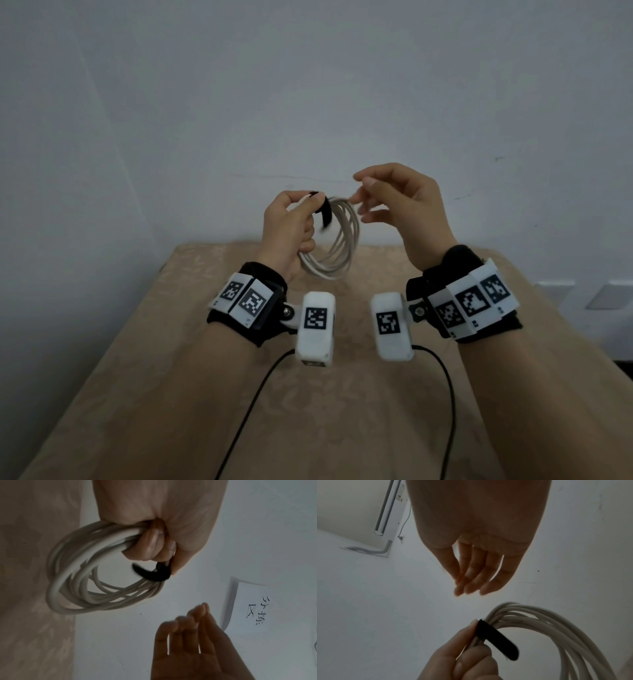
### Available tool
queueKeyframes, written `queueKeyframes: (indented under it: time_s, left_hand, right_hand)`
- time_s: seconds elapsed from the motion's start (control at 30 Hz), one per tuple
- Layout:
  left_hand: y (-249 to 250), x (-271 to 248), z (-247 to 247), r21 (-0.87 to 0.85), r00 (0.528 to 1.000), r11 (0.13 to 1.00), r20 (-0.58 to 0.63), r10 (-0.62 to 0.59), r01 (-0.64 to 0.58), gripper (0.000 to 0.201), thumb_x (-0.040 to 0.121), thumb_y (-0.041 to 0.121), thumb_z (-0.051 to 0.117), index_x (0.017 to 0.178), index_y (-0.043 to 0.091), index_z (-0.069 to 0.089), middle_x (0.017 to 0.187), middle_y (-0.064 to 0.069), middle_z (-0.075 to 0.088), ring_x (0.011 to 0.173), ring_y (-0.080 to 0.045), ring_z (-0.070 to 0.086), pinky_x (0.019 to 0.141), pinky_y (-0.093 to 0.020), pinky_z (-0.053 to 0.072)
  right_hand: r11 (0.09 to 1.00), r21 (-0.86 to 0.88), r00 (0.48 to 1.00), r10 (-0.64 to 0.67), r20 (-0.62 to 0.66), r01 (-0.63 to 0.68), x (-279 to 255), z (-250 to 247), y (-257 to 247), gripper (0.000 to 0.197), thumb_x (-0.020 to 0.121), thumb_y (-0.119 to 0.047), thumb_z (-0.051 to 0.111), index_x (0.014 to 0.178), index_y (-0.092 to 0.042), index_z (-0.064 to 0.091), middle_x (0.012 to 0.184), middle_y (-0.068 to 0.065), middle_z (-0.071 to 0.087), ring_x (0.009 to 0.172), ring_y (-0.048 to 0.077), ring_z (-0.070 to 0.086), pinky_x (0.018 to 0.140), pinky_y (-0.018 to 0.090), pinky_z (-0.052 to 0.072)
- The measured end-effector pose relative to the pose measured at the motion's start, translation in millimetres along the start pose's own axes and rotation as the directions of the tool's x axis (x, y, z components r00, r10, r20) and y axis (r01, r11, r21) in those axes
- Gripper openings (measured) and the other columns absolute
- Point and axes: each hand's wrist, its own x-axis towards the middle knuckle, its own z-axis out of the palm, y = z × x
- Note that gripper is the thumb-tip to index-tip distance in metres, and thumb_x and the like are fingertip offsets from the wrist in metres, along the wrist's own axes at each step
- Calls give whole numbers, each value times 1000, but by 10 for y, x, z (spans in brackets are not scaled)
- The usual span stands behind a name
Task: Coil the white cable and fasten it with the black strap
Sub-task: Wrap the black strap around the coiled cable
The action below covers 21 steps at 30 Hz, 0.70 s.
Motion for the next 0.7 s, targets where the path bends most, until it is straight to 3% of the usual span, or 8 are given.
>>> queueKeyframes:
  time_s: [0.1, 0.23, 0.37, 0.5, 0.6, 0.7]
  left_hand:
    - [25, -14, 1, 47, 999, 998, -3, 42, -42, 12, 89, 16, 62, 87, 16, 51, 41, 11, 32, 34, -4, 22, 35, -16, 17]
    - [39, -36, 24, 108, 995, 990, 18, 93, -95, 13, 89, 17, 62, 84, 18, 51, 39, 11, 33, 33, -4, 24, 36, -16, 17]
    - [40, -96, 67, 220, 979, 954, 61, 193, -201, 12, 89, 17, 63, 84, 17, 52, 43, 12, 43, 32, -1, 34, 35, -15, 26]
    - [56, -170, 103, 229, 963, 937, 114, 244, -264, 11, 90, 10, 61, 92, 8, 50, 56, 7, 53, 34, 2, 48, 36, -11, 31]
    - [66, -182, 96, 226, 962, 938, 134, 238, -263, 11, 90, 9, 60, 89, 9, 49, 42, 14, 51, 33, 2, 47, 34, -12, 29]
    - [51, -151, 74, 249, 969, 939, 125, 214, -239, 12, 89, 15, 63, 86, 14, 51, 42, 14, 48, 33, 0, 40, 34, -16, 25]
  right_hand:
    - [992, -74, 993, 106, 49, -102, -5, 30, -26, 17, 93, -7, 54, 91, -4, 71, 58, 2, 62, 44, 13, 49, 48, 22, 46]
    - [933, -187, 932, 334, 139, -306, -34, 105, 31, 24, 94, -16, 52, 93, -3, 73, 63, 3, 67, 43, 10, 48, 45, 20, 43]
    - [894, -130, 888, 443, 124, -428, -27, 149, 108, 30, 96, -24, 51, 98, -1, 70, 71, 8, 72, 41, 8, 49, 44, 19, 43]
    - [872, -6, 865, 487, 124, -490, -27, 169, 139, 31, 96, -24, 50, 102, -1, 69, 63, 4, 68, 38, 8, 39, 41, 18, 37]
    - [853, 59, 850, 508, 137, -519, -18, 182, 154, 31, 97, -24, 49, 106, -1, 68, 55, -2, 60, 37, 6, 32, 37, 17, 31]
    - [821, 139, 829, 529, 178, -554, -5, 189, 157, 30, 97, -23, 46, 108, -2, 65, 55, -3, 53, 36, 5, 29, 36, 17, 27]
